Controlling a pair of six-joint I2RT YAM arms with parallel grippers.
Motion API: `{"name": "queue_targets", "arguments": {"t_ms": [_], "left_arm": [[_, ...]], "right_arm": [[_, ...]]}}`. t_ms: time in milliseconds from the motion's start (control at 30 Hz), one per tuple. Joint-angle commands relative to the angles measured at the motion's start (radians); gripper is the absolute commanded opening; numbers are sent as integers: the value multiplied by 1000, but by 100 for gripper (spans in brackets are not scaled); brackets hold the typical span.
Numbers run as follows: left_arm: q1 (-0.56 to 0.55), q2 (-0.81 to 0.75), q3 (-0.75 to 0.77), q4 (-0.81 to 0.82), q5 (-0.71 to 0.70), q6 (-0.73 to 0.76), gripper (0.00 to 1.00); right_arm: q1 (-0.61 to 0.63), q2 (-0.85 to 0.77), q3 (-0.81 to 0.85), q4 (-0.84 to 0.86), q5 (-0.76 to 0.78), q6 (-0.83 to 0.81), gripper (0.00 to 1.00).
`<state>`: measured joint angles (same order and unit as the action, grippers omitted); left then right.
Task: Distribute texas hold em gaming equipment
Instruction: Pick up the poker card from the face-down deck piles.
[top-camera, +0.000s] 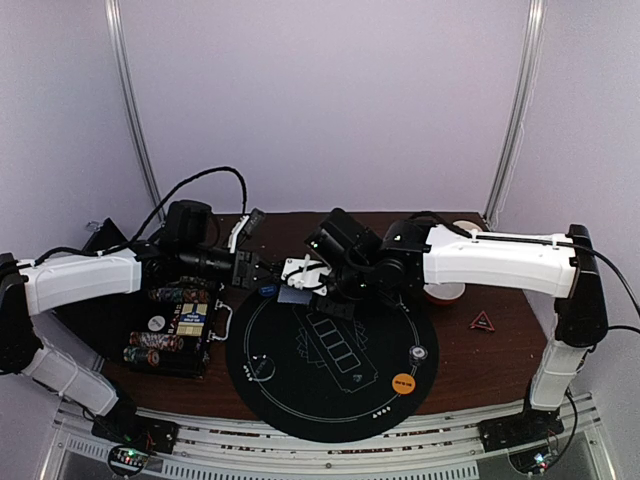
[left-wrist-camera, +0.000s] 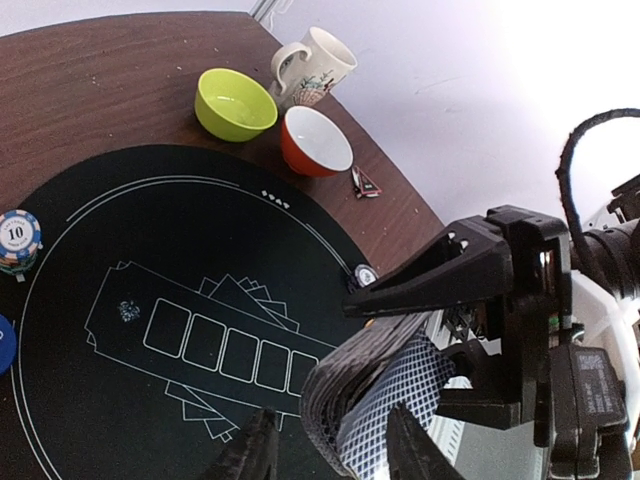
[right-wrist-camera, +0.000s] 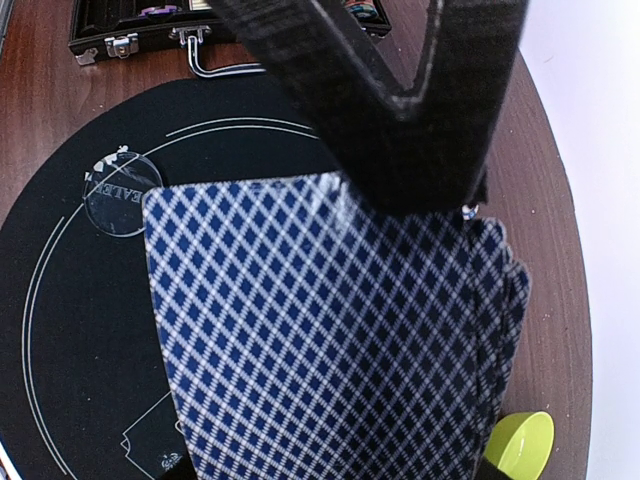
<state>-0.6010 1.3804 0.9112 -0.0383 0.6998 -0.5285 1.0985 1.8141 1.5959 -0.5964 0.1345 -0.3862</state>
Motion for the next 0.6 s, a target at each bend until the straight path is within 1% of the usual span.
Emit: {"name": "queue_targets", "arguments": {"t_ms": [0, 133, 167, 333, 567], "left_arm": [[7, -9, 26, 0, 41, 13, 36], [7, -9, 25, 4, 54, 16, 28], [7, -8, 23, 7, 60, 16, 28], [7, 11, 11, 33, 73, 8, 31], [7, 22, 16, 51, 69, 8, 29]], "right_arm": [[-7, -23, -5, 0, 16, 7, 53], [-8, -24, -4, 1, 17, 6, 53], [-8, -22, -4, 1, 17, 6, 53], [-9, -20, -1, 5, 13, 6, 52], [-8, -23, -1, 3, 11, 4, 52]]}}
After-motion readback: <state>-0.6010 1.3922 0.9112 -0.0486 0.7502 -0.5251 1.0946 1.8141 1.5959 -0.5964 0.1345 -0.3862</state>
